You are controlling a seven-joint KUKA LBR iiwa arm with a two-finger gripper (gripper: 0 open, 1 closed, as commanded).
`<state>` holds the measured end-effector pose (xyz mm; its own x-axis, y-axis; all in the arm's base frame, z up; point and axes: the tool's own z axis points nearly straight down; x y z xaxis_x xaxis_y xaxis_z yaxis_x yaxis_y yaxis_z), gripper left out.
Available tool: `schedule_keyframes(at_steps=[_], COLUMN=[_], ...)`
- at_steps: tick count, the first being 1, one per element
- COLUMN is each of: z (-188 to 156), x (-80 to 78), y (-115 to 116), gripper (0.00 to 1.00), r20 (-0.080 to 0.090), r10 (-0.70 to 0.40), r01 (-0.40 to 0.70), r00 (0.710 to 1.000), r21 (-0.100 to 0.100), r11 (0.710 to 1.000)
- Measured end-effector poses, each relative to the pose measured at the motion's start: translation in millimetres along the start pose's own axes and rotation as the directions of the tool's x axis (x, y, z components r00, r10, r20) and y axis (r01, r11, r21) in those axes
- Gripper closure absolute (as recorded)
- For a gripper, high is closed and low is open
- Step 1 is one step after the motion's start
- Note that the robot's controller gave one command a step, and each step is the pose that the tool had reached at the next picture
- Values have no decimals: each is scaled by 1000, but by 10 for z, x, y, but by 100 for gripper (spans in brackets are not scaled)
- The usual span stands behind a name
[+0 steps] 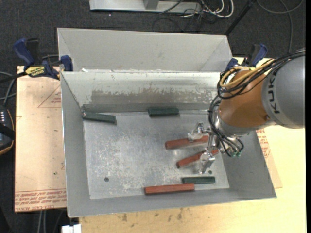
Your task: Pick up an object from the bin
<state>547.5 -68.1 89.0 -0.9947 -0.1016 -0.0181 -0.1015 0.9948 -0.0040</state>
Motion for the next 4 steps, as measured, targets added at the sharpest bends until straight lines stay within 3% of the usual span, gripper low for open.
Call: schedule_keyframes(at_steps=[1,2,3,4], z=[-187,106,74,74], x=[-372,-441,-430,-430], y=[109,115,118,119], gripper=[0,0,100,100], r20=[-12,-23,-8,-8], r10=[-40,-72,-75,-75], r01=[40,72,75,75], r00=[999,997,997,997], r21=[-4,-7,-4,-4], r11=[999,997,997,997])
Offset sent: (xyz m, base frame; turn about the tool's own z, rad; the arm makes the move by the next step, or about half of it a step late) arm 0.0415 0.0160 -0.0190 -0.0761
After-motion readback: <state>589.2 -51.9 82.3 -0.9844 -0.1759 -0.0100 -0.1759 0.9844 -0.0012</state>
